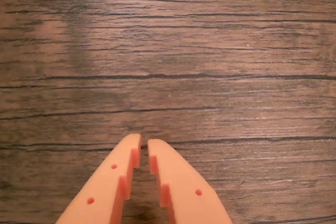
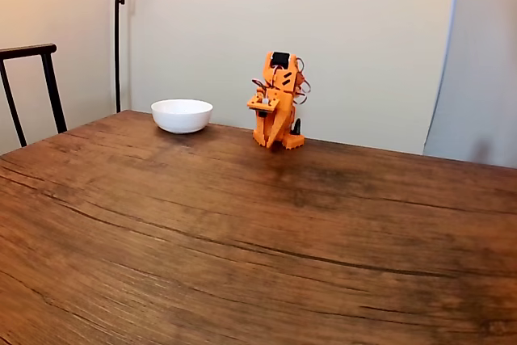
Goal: Grasp the cube and drop it in the bowl
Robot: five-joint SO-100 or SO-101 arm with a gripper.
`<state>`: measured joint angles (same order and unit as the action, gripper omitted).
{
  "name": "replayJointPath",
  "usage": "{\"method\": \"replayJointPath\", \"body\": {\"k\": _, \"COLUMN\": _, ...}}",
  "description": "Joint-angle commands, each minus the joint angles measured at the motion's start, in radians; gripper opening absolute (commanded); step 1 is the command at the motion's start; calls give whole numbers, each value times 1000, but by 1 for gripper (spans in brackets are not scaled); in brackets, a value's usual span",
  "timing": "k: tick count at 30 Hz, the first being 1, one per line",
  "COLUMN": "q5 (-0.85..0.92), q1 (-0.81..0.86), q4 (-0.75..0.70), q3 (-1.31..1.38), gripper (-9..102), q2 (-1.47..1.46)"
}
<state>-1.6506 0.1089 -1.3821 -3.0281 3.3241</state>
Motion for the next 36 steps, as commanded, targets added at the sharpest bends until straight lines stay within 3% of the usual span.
{"method": "replayJointPath", "body": {"k": 1, "q5": -8, "q1": -17, "q4": 25, "q3": -83, "gripper": 0, "q2": -2}}
{"method": "replayJointPath", "body": {"k": 36, "q5": -57, "q1": -74, "q4": 153, "q3": -83, "gripper": -1, "q2": -2}}
